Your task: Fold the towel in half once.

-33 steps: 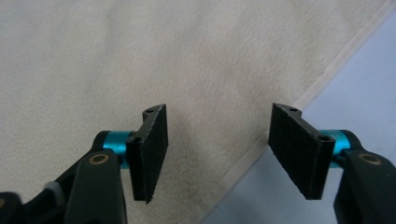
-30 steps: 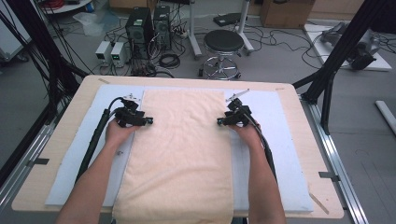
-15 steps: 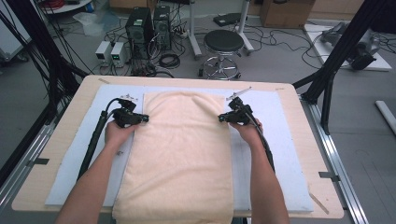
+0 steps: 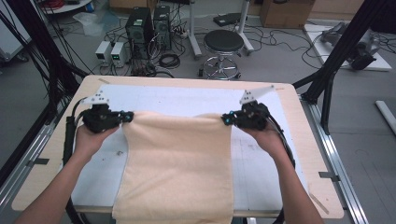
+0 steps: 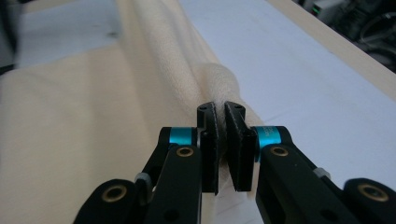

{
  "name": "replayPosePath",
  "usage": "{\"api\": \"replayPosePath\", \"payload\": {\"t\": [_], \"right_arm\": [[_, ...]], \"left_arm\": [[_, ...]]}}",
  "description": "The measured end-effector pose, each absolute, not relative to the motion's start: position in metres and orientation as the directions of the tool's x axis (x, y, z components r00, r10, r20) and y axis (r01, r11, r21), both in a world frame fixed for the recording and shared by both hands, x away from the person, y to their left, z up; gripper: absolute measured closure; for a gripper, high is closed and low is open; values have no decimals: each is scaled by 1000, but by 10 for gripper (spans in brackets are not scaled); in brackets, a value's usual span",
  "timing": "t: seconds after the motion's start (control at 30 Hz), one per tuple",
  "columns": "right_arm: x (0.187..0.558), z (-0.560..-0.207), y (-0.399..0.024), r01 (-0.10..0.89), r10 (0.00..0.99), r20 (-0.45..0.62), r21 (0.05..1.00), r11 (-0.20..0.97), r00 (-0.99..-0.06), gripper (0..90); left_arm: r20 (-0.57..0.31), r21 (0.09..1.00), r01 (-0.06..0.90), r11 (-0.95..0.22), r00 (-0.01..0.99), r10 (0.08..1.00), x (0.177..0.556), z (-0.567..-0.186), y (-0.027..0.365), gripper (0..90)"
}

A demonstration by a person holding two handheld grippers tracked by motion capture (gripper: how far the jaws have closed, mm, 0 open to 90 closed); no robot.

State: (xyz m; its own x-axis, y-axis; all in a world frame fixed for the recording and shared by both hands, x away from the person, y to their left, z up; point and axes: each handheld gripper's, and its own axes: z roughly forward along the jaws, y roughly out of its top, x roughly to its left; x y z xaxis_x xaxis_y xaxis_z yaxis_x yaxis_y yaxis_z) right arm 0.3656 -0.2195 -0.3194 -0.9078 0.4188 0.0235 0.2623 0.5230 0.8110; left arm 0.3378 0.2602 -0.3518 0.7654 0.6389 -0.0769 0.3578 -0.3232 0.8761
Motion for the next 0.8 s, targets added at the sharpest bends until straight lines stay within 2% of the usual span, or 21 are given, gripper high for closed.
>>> {"api": "replayPosePath", "payload": {"t": [0.07, 0.13, 0.17, 0.23, 0.27, 0.33, 0.47, 0.73, 0.8], "right_arm": [[336, -323, -222, 244, 387, 23, 810, 533, -922, 834], [301, -338, -228, 237, 319, 67, 814, 530, -945, 742], [290, -344, -230, 243, 320, 69, 803, 544, -945, 693], [276, -354, -236, 261, 341, 74, 798, 543, -937, 652], [275, -357, -238, 270, 350, 80, 800, 536, -933, 619], [279, -364, -240, 298, 386, 84, 789, 537, -919, 584], [296, -380, -229, 324, 432, 68, 767, 554, -899, 511], [340, -417, -207, 407, 493, 83, 690, 599, -866, 476], [347, -424, -203, 418, 494, 88, 671, 613, -865, 487]], "left_arm": [[-80, 880, 337, -333, 799, 597, 304, -363, 264, 827], [-87, 876, 333, -348, 820, 566, 275, -377, 269, 726], [-93, 875, 336, -348, 823, 560, 268, -382, 271, 654], [-100, 866, 352, -356, 818, 566, 258, -390, 273, 558], [-99, 862, 355, -362, 818, 567, 258, -392, 273, 547], [-109, 856, 370, -360, 811, 575, 264, -393, 271, 534], [-69, 832, 376, -407, 799, 598, 287, -401, 258, 492], [-115, 787, 472, -398, 745, 657, 330, -426, 245, 474], [-140, 749, 512, -420, 742, 656, 337, -434, 245, 476]]}}
